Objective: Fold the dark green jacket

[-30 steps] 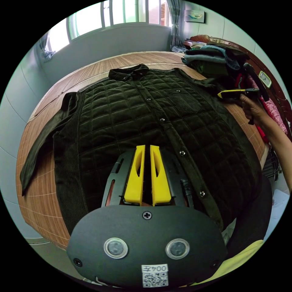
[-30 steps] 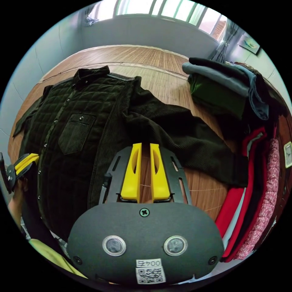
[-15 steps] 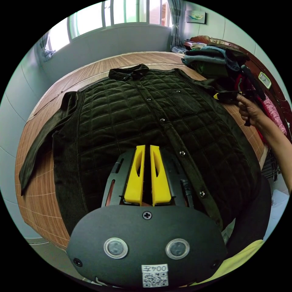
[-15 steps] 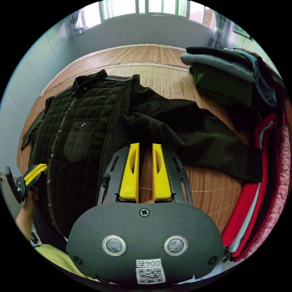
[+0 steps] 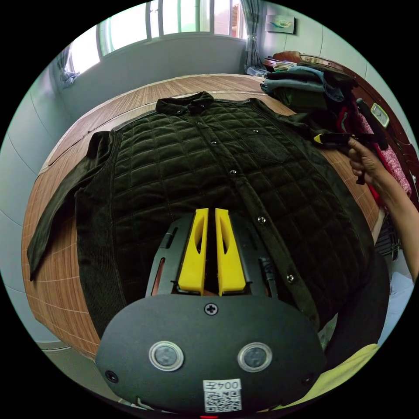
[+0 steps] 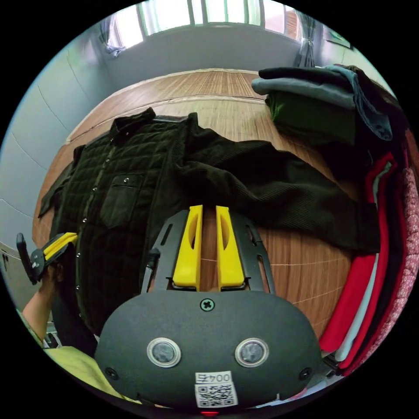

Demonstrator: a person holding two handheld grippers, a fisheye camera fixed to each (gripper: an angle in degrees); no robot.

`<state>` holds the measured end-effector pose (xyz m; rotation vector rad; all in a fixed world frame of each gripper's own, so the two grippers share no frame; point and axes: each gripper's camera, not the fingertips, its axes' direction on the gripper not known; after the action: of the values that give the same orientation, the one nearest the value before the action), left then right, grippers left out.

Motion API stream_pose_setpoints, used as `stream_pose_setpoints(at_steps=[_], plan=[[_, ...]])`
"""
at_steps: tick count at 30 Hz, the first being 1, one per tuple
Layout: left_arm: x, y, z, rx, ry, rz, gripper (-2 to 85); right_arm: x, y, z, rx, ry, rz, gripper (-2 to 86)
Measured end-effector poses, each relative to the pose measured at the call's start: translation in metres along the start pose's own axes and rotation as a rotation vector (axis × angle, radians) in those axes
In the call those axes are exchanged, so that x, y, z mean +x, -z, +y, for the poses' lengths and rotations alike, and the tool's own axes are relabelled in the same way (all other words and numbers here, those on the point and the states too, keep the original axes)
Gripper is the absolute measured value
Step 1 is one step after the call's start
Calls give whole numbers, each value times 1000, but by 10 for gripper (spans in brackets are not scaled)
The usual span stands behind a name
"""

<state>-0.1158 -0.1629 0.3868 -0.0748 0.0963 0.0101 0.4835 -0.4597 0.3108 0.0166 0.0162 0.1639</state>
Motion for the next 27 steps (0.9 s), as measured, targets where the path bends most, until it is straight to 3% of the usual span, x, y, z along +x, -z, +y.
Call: stream_pose_setpoints(at_steps=[7, 13, 23, 27], plan=[[-1, 10, 0, 0, -1, -2, 34, 6, -14, -1, -43, -65, -67, 58], [-4, 19, 0, 0, 1, 2, 34, -9, -16, 6, -49, 63, 93, 11], [-9, 35, 1, -7, 6, 14, 36, -8, 25, 56, -86, 12, -48, 93], [-16, 47, -7, -49, -6, 46, 42, -17, 23, 85, -161, 41, -17, 89]])
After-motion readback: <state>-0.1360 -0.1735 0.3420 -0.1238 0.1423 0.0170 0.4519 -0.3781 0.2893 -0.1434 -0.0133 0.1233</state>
